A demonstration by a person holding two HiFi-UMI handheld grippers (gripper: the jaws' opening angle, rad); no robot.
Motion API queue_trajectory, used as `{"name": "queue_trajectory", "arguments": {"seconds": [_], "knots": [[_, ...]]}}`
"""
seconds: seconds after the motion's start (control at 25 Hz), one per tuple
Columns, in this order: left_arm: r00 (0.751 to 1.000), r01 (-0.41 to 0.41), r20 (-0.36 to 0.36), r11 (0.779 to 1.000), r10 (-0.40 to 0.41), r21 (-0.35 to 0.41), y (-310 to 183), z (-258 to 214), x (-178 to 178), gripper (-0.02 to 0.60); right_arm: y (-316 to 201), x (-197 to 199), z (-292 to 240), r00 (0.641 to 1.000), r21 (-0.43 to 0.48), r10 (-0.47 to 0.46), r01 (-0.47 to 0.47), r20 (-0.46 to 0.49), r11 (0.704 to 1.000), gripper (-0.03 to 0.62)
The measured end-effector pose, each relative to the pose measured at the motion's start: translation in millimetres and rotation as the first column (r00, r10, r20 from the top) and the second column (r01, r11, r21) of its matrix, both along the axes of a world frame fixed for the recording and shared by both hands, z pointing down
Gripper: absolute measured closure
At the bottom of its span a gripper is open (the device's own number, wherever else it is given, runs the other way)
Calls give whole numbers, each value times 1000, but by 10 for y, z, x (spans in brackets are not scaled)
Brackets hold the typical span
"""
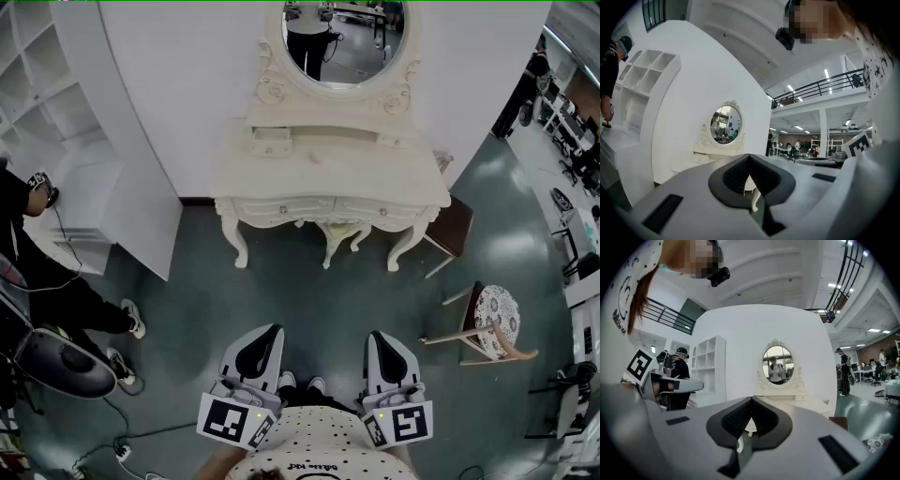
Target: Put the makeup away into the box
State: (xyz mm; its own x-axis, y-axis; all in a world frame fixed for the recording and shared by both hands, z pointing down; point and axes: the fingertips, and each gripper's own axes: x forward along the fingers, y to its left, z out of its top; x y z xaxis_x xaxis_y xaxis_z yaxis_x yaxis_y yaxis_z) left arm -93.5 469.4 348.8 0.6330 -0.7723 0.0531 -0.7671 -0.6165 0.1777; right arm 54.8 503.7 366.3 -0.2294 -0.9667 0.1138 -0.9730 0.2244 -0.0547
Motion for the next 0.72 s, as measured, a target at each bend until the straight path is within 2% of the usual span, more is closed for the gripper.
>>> {"name": "queue_trajectory", "arguments": {"seconds": [0.72], "knots": [[1000,-17,0,1000,17,9,-66,4,-302,577,-48,-334,40,1000,-2,-2,2,-19,1000,588]]}}
